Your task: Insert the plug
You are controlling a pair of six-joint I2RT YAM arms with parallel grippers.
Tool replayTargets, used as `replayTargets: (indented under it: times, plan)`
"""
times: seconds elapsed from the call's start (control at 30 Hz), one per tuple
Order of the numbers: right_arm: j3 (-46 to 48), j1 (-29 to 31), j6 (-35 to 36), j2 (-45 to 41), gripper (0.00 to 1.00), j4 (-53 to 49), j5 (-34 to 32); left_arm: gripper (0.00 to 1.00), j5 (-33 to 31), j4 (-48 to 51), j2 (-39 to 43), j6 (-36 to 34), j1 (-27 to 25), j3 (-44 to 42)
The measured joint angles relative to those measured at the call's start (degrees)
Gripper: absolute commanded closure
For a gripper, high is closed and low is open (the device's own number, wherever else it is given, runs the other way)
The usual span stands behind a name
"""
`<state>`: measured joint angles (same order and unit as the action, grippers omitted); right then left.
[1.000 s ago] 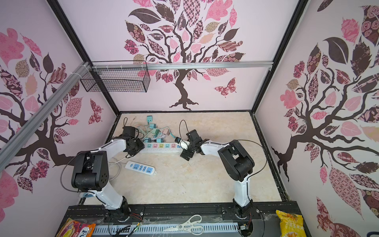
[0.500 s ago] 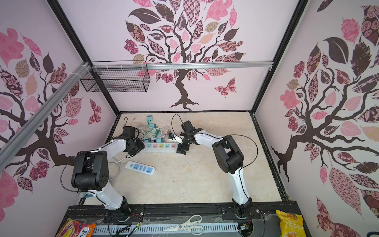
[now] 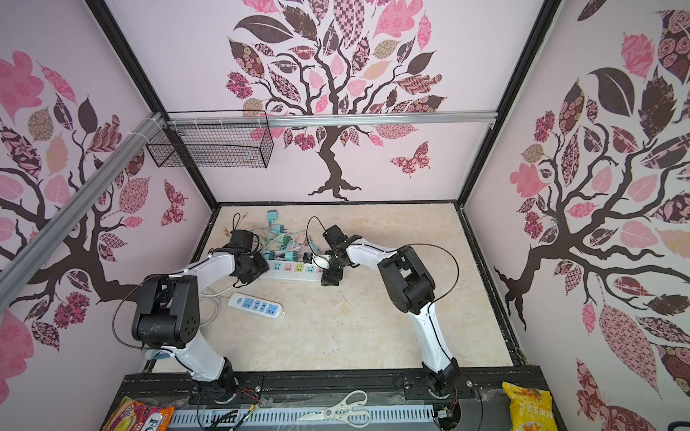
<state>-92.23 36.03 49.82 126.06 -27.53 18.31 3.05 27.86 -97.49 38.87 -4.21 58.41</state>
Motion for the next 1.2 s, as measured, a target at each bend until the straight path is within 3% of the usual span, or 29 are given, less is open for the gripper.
replayTargets:
  times: [0.17,0.53,0.67,0.8,0.97,1.13,1.2]
  plan:
    - [0.0,-2.32,2.73,-0.17,0.33,-2.36,0.35,0.51,-1.03,0.22,-0.04,0.46,-4.02,0.24]
    - [3.89,-13.05,8.7,-2.78,0.33,-4.17,1.2,0.5,1.22,4.15,-9.2,3.28,-19.63,10.97]
    - [5.79,-17.2,11.26,-4.02,0.32,-4.39,1.7,0.47,2.89,5.64,-11.32,3.56,-22.82,12.46]
    - [7.06,-20.0,13.27,-4.94,0.31,-4.42,1.49,0.36,2.86,7.96,-9.86,3.28,-22.75,12.52]
    - [8.33,-22.51,15.19,-6.1,0.28,-4.44,0.7,0.27,0.04,11.23,-1.05,1.77,-21.46,12.48]
    - [9.9,-24.04,17.35,-7.43,0.17,-2.89,-0.61,0.2,-1.77,11.65,9.49,0.17,-14.67,9.4]
    - [10.6,-24.06,17.51,-7.89,0.07,-2.05,-0.59,0.15,-3.08,12.15,11.41,-0.35,-11.45,7.32]
